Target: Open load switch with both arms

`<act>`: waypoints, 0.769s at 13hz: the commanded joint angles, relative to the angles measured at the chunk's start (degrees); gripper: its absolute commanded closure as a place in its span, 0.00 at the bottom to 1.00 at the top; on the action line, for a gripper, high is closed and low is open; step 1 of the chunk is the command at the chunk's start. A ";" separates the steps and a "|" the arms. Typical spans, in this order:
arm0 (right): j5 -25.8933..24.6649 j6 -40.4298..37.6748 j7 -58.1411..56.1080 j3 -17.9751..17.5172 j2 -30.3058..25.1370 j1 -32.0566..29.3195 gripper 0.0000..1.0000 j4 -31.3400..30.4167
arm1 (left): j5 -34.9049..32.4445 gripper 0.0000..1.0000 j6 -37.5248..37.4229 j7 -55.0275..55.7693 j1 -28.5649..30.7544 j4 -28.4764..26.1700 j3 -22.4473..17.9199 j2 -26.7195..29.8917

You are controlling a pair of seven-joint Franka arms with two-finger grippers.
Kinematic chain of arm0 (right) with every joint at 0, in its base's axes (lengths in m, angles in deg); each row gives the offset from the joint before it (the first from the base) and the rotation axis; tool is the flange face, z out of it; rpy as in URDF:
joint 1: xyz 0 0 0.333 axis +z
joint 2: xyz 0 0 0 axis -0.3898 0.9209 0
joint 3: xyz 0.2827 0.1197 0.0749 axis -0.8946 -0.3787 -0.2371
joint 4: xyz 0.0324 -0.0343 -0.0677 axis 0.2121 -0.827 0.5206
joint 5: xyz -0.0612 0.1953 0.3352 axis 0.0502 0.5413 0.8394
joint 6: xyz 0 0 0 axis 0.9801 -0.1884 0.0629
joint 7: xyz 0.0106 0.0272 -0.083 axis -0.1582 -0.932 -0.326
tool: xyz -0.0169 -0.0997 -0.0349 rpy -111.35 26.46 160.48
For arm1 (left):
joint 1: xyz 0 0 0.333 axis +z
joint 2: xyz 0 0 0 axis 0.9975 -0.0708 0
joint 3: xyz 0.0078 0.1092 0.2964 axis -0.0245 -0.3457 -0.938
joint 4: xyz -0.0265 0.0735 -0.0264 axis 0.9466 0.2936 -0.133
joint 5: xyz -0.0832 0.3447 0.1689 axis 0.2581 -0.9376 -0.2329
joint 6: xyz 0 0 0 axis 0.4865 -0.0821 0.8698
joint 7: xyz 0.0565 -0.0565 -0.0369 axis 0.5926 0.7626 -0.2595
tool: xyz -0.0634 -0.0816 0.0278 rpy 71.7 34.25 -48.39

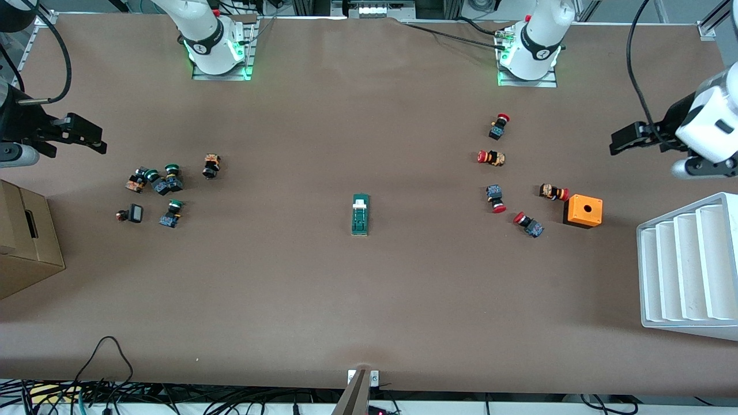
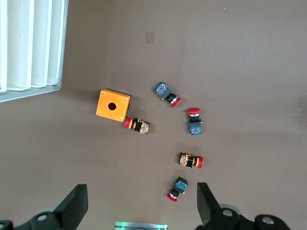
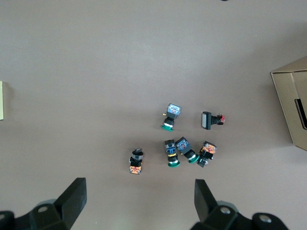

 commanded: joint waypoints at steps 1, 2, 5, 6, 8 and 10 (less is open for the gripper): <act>-0.96 -1.10 0.20 -0.37 0.04 -0.19 0.01 0.99 | 1.39 0.00 1.23 -5.09 -0.59 -2.01 -2.59 2.45; -0.96 -1.10 0.20 -0.37 0.04 -0.19 0.01 0.99 | 1.39 0.00 1.23 -6.41 -0.59 -2.01 -3.47 2.88; -0.96 -1.10 0.20 -0.37 0.04 -0.19 0.01 0.99 | 1.31 0.00 0.88 -7.39 -0.50 -2.01 -4.00 3.68; -0.96 -1.10 0.20 -0.37 0.04 -0.19 0.01 0.99 | 1.22 0.00 0.79 -7.39 -0.59 -2.01 -4.00 3.68; -0.96 -1.10 0.20 -0.37 0.04 -0.19 0.01 0.99 | 1.13 0.00 0.53 -7.04 -1.20 -1.83 -3.74 3.85; -0.96 -1.10 0.20 -0.37 0.04 -0.19 0.01 0.99 | 1.04 0.00 0.53 -7.21 -1.47 -1.83 -4.00 4.12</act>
